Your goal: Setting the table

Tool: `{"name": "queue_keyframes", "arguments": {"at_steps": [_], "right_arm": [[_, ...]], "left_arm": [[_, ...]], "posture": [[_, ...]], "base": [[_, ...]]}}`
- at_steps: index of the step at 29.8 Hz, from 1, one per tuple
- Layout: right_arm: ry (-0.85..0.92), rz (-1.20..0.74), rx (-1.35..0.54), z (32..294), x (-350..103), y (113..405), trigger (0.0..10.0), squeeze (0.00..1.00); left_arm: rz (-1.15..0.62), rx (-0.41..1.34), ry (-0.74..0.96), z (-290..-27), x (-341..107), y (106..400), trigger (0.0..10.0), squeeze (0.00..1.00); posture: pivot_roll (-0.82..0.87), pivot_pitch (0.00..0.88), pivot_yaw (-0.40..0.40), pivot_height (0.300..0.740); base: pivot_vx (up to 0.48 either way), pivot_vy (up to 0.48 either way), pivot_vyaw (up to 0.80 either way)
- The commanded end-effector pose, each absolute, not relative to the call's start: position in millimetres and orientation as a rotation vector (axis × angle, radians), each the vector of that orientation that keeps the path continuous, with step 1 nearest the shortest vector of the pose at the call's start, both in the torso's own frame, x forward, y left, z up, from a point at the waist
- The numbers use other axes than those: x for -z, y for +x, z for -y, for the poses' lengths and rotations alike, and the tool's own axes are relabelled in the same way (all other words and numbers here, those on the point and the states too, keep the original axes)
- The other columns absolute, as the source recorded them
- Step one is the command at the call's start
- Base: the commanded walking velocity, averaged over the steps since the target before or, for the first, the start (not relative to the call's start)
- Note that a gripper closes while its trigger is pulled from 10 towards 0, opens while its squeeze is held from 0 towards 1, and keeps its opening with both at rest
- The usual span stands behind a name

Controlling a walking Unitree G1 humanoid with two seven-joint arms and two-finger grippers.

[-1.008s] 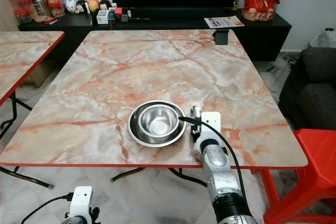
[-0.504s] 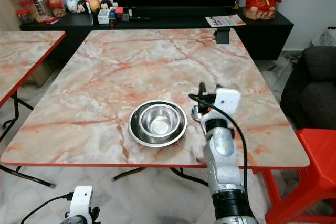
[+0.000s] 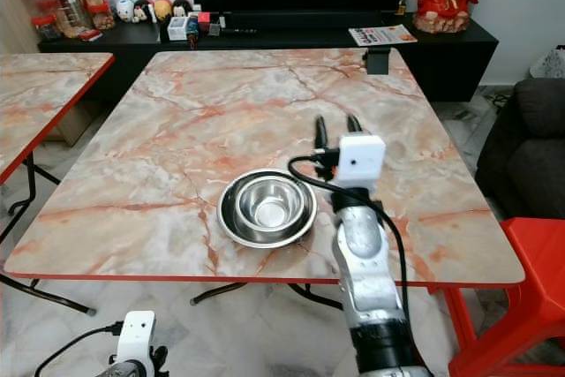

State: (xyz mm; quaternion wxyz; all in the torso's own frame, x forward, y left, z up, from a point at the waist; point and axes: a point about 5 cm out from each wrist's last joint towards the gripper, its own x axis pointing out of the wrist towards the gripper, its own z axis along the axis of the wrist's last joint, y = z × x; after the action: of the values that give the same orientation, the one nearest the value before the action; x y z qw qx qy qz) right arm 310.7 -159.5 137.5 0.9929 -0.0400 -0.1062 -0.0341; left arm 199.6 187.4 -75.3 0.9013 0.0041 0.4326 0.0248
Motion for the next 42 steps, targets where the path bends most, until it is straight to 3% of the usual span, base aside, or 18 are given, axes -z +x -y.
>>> {"name": "queue_keyframes", "arguments": {"at_steps": [1, 16, 42], "right_arm": [[-0.108, 0.16, 0.111, 167.9, -125.3, 306.5, 10.0, 0.0], [-0.215, -0.041, 0.123, 190.4, -59.2, 240.6, 10.0, 0.0], [-0.209, -0.087, 0.109, 185.6, -51.4, 232.8, 10.0, 0.0]], "left_arm": [[-0.895, -0.053, 0.008, -190.3, 74.6, 200.4, 10.0, 0.0], [-0.904, -0.044, 0.001, -187.0, 77.5, 195.5, 10.0, 0.0], [-0.904, -0.037, 0.005, -188.8, 76.6, 196.9, 10.0, 0.0]], "posture": [[-0.11, 0.0, 0.045, 0.74], [-0.12, 0.0, 0.036, 0.74], [-0.13, 0.0, 0.039, 0.74]], "base": [[0.0, 0.0, 0.0], [0.0, 0.0, 0.0], [0.0, 0.0, 0.0]]}}
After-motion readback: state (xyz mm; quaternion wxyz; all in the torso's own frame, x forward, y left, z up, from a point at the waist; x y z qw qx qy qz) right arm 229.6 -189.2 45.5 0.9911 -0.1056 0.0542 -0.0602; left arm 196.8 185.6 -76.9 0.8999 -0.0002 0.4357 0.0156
